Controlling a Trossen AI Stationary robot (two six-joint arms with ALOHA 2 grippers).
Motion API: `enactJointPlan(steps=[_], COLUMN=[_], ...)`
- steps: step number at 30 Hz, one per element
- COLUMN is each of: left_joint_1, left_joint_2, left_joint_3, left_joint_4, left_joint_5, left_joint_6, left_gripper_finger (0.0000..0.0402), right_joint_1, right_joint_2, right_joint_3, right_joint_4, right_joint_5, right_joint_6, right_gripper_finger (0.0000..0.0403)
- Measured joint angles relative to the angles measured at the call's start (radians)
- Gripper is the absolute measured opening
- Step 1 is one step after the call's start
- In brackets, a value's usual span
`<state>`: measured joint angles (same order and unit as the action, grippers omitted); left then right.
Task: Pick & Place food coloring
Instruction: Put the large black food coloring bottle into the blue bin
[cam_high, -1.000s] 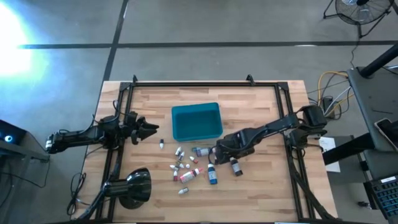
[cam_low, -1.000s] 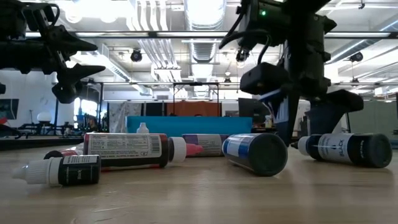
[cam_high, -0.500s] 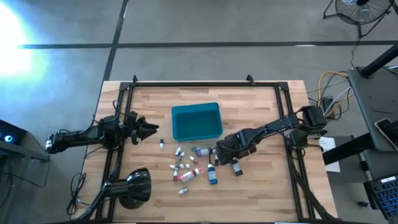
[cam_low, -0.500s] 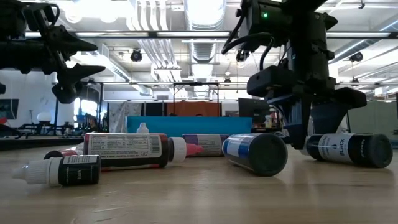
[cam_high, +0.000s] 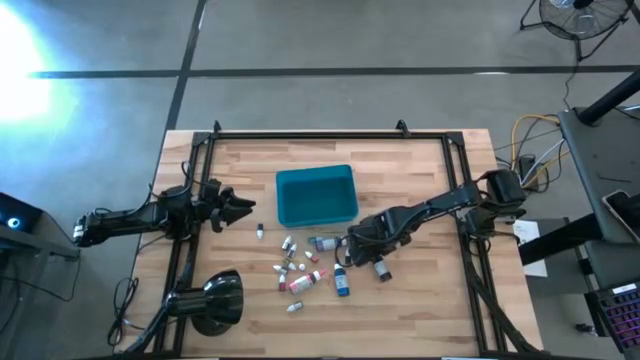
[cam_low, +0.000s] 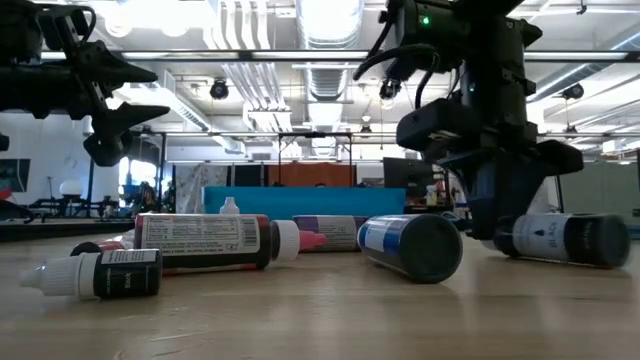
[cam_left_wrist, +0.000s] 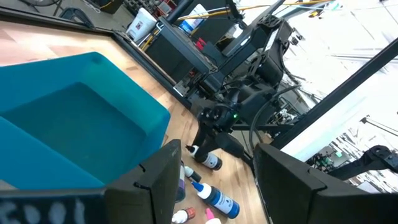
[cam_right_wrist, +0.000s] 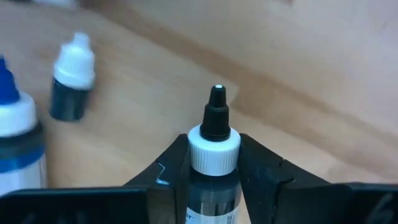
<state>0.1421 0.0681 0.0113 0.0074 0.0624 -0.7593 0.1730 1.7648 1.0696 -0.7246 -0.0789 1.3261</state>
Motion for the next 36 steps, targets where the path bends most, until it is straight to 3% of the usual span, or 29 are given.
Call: enactJointPlan(steps=[9, 18, 22, 29, 36], left_joint_1=[0.0, 0.0, 0.0, 0.0, 0.0], left_joint_2=[0.0, 0.0, 0.0, 0.0, 0.0], left_joint_3=[0.0, -0.002, -0.002, -0.002, -0.002], left_joint_4=[0.001, 0.037, 0.038, 0.039, 0.041], left_joint_5=[0.0, 0.006, 0.005, 0.003, 0.002], left_joint_6=[0.0, 0.0, 0.0, 0.0, 0.0], left_gripper_finger=[0.0179, 0.0179, 0.0179, 0.0179, 0.0179], right_joint_1=[-0.001, -0.01, -0.018, -0.013, 0.01], right_joint_2=[-0.125, -0.162, -0.129, -0.054, -0.048], right_joint_3=[0.131, 0.236, 0.204, 0.09, -0.006], right_joint_4=[-0.005, 0.016, 0.095, 0.402, 0.421], right_joint_5=[0.366, 0.965, 1.056, 1.135, 1.177], right_joint_6=[-0.085, -0.355, -0.359, -0.352, -0.239], right_gripper_finger=[0.0095, 0.0095, 0.0098, 0.01, 0.0101])
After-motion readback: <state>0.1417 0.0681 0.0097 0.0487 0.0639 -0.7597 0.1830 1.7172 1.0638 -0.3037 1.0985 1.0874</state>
